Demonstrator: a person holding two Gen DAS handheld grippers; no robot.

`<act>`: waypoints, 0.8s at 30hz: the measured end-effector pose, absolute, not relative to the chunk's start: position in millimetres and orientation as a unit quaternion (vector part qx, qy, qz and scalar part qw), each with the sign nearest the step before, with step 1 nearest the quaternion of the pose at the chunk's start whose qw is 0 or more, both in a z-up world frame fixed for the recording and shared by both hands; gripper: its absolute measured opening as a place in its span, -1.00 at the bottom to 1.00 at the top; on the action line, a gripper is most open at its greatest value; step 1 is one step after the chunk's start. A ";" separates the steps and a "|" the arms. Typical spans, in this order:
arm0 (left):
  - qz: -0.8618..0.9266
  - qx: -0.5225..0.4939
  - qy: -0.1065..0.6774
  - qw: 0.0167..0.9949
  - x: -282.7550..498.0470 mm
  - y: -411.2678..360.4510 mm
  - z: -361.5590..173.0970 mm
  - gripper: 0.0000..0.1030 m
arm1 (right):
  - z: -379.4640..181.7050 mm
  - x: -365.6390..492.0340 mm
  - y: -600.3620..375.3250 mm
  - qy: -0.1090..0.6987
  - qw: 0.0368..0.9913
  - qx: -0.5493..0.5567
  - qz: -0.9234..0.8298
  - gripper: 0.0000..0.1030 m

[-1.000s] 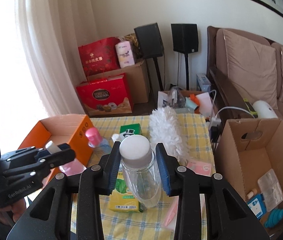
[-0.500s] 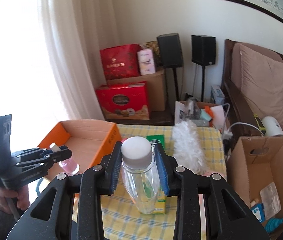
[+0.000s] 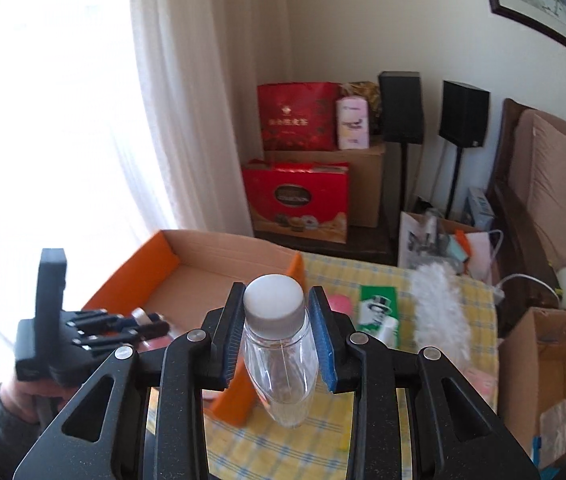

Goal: Organize objects
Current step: 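Lower nail polish and cleaner bottle into the orange box and release both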

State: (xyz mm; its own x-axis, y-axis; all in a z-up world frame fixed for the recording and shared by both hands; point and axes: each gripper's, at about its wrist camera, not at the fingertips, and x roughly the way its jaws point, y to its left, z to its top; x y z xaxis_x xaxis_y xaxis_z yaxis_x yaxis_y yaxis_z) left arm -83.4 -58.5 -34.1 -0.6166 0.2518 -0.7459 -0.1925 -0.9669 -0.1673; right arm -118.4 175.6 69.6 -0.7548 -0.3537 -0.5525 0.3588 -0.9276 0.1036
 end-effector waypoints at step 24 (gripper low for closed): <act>0.892 -0.445 -0.031 0.077 -88.1 -77.0 -73.4 -0.36 | 0.3 -187.1 79.4 0.032 0.269 0.370 -0.889 -0.38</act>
State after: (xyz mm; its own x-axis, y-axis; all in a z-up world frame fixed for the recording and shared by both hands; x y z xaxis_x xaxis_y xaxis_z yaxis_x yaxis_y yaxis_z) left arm -88.1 -77.0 -73.4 -0.5922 0.1649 -0.7887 -0.1091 -0.9862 -0.1243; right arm -187.1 79.4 0.3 -0.5818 -0.4547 -0.6744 0.5026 -0.8529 0.1414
